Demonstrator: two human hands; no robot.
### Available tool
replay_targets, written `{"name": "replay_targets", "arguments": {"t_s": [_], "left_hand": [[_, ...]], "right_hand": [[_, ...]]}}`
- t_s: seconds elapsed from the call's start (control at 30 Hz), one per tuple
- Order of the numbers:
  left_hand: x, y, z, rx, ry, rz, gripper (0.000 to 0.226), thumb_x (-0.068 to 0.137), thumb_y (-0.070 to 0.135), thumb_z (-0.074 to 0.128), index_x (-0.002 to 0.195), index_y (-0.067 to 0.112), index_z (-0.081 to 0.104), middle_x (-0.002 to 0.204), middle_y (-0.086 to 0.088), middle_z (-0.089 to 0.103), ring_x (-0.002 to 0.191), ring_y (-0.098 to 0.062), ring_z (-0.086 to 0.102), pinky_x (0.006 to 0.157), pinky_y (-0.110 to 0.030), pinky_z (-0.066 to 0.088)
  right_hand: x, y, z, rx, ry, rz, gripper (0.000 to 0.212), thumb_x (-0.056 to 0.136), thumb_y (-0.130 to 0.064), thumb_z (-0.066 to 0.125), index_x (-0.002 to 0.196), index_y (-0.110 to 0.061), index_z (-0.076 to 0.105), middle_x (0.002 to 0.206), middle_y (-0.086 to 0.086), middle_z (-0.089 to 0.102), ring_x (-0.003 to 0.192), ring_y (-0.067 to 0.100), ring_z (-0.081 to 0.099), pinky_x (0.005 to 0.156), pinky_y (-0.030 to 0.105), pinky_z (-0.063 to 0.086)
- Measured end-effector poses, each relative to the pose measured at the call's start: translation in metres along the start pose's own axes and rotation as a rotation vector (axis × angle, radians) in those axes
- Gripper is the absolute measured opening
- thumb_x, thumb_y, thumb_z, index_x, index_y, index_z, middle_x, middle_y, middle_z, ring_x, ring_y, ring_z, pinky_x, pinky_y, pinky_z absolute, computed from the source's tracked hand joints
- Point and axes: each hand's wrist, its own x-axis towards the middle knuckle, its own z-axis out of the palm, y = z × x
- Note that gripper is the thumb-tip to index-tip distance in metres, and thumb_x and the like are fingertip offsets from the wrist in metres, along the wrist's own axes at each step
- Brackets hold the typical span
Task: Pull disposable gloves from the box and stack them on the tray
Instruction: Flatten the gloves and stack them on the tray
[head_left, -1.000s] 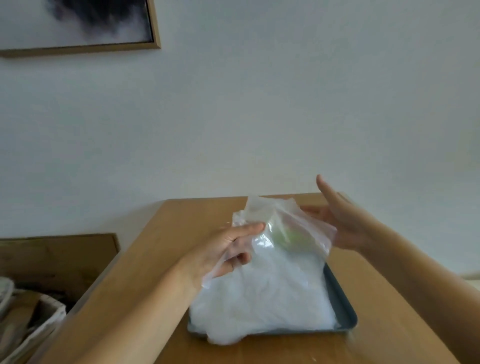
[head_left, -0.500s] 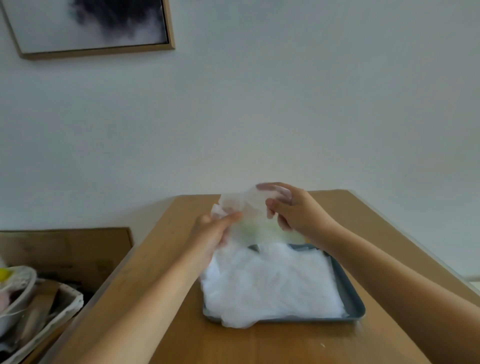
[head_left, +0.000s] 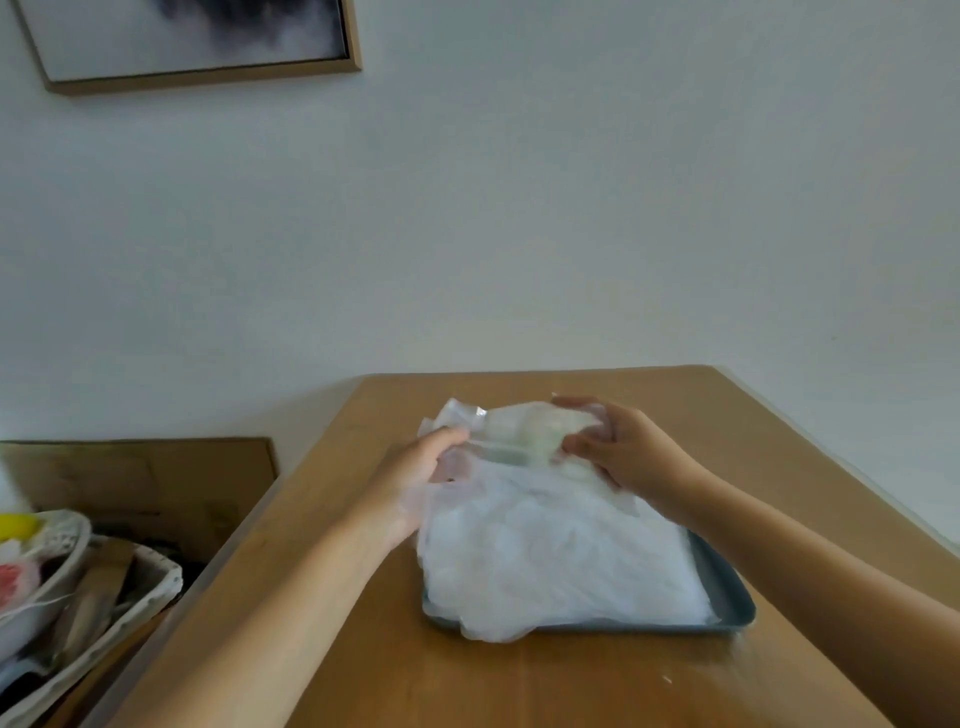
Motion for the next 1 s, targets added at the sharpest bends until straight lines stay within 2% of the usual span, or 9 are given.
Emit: {"name": "replay_targets", "arguments": {"t_s": [0.17,0.27,0.37,0.5,0.6,0.7,0.83,0.93,1.0], "left_hand": [[0.012,-0.018,0.017,0.344,-0.038,-0.063,0.012,0.092,0.017,0.059,0.081,0.013,0.053,0.066,-0.002,0.048,0.053,-0.011,0.043,0.036,-0.015,0.035],[0.02,-0.029,0.009,0.599,-0.046,-0.015,0.011,0.091,0.015,0.056,0.08,0.014,0.056,0.064,0.0,0.045,0.051,-0.013,0.036,0.039,-0.018,0.026],[0.024,-0.033,0.0,0.78,0.002,0.007,0.01,0.09,0.017,0.057,0.081,0.011,0.056,0.066,-0.003,0.047,0.054,-0.016,0.04,0.045,-0.022,0.029],[0.023,-0.023,-0.005,1.005,0.217,0.194,0.005,0.089,0.021,0.056,0.085,0.019,0.057,0.085,0.0,0.061,0.075,-0.016,0.056,0.058,-0.027,0.04],[0.002,-0.011,0.01,1.037,0.284,0.491,0.004,0.09,0.024,0.056,0.088,0.025,0.054,0.074,0.009,0.06,0.065,-0.008,0.054,0.054,-0.026,0.037],[-0.024,-0.018,0.04,0.989,0.097,0.66,0.005,0.09,0.025,0.058,0.087,0.029,0.057,0.068,0.013,0.06,0.062,-0.007,0.056,0.061,-0.026,0.044],[-0.047,-0.045,0.075,1.056,-0.308,0.607,0.03,0.1,0.019,0.044,0.125,0.013,0.06,0.124,-0.002,0.063,0.113,-0.013,0.056,0.1,-0.022,0.039],[-0.054,-0.06,0.085,1.212,-0.507,0.359,0.05,0.105,0.033,0.026,0.151,0.011,0.024,0.16,-0.004,0.019,0.146,-0.014,0.015,0.115,-0.022,0.01],[-0.056,-0.068,0.086,1.302,-0.584,0.244,0.058,0.104,0.043,0.017,0.154,0.016,0.004,0.162,0.002,-0.005,0.147,-0.011,-0.009,0.117,-0.03,-0.006]], "right_hand": [[-0.023,0.036,-0.013,-0.182,0.007,0.046,0.038,0.093,-0.009,0.057,0.126,-0.028,0.051,0.079,-0.001,0.073,0.033,0.009,0.036,0.039,0.018,0.035],[-0.034,0.057,-0.019,-0.309,-0.003,0.067,0.04,0.092,-0.013,0.058,0.124,-0.036,0.051,0.081,-0.005,0.072,0.038,0.006,0.044,0.042,0.019,0.04],[-0.039,0.071,-0.025,-0.393,-0.003,0.07,0.042,0.09,-0.015,0.06,0.127,-0.035,0.053,0.078,-0.009,0.07,0.062,-0.002,0.055,0.055,0.012,0.041],[-0.039,0.075,-0.022,-0.401,-0.002,0.048,0.045,0.089,-0.017,0.061,0.131,-0.033,0.051,0.075,-0.014,0.07,0.074,-0.002,0.058,0.061,0.011,0.042],[-0.04,0.075,-0.022,-0.402,0.007,0.037,0.046,0.089,-0.016,0.062,0.13,-0.033,0.051,0.074,-0.013,0.07,0.082,0.006,0.061,0.068,0.013,0.042],[-0.042,0.075,-0.023,-0.391,0.023,0.034,0.044,0.089,-0.016,0.062,0.127,-0.035,0.052,0.074,-0.013,0.071,0.08,0.002,0.06,0.062,0.01,0.041],[-0.044,0.076,-0.02,-0.431,0.034,0.013,0.045,0.088,-0.016,0.061,0.127,-0.036,0.05,0.077,-0.012,0.071,0.091,0.01,0.06,0.071,0.018,0.038],[-0.044,0.077,-0.019,-0.466,0.04,0.012,0.047,0.088,-0.017,0.061,0.13,-0.035,0.048,0.084,-0.008,0.07,0.094,0.012,0.061,0.074,0.019,0.037],[-0.046,0.074,-0.019,-0.519,0.036,0.005,0.049,0.09,-0.019,0.06,0.134,-0.034,0.045,0.085,-0.008,0.069,0.087,0.012,0.061,0.073,0.02,0.038]]}}
